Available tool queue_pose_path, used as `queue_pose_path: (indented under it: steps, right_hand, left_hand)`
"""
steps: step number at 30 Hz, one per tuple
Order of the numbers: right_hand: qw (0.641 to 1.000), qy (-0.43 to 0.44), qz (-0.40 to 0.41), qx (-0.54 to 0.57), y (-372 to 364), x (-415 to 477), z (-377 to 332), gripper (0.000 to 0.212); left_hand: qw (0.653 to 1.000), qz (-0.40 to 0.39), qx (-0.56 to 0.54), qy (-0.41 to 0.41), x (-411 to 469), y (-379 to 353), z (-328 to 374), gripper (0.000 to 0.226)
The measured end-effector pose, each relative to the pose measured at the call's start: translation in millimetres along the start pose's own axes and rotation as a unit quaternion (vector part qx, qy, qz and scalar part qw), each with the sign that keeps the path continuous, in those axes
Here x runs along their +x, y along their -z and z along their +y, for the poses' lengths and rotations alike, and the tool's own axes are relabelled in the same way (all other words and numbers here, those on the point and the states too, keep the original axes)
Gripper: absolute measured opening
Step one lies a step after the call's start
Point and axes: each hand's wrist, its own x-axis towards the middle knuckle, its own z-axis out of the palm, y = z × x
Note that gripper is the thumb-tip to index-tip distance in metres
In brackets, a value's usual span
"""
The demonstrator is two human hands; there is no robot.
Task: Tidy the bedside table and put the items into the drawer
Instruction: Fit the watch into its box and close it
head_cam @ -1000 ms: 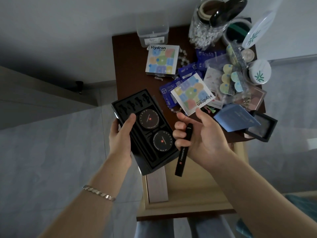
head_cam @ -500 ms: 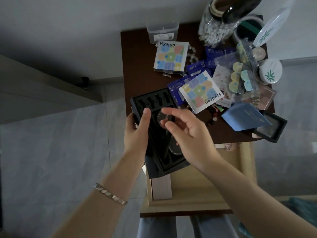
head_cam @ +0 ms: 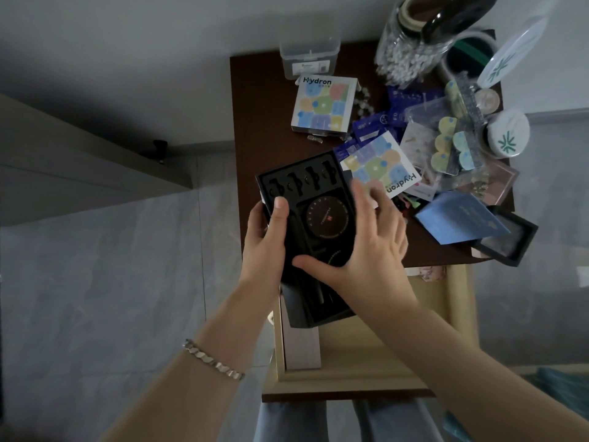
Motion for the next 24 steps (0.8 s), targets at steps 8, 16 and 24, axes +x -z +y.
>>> queue_pose_path:
  steps: [8, 16, 24]
  right_hand:
    - [0.987, -0.092, -0.084, 0.1, 7.2, 6.2, -1.2, 0.112]
    - [0.992, -0.063, -0.101, 0.037, -7.5, 9.8, -4.2, 0.118]
    - [0.966, 0.044, -0.234, -0.098, -26.1, 3.3, -12.2, 0.117]
  left_hand:
    - [0.999, -0.053, -0.003, -0.006, 0.7, 8.1, -1.3, 0.073]
    - [0.999, 0.044, 0.003, -0.028, 6.9, 13.4, -9.8, 0.033]
    - [0.989, 0.138, -0.031, 0.053, 9.5, 36.4, -23.7, 0.033]
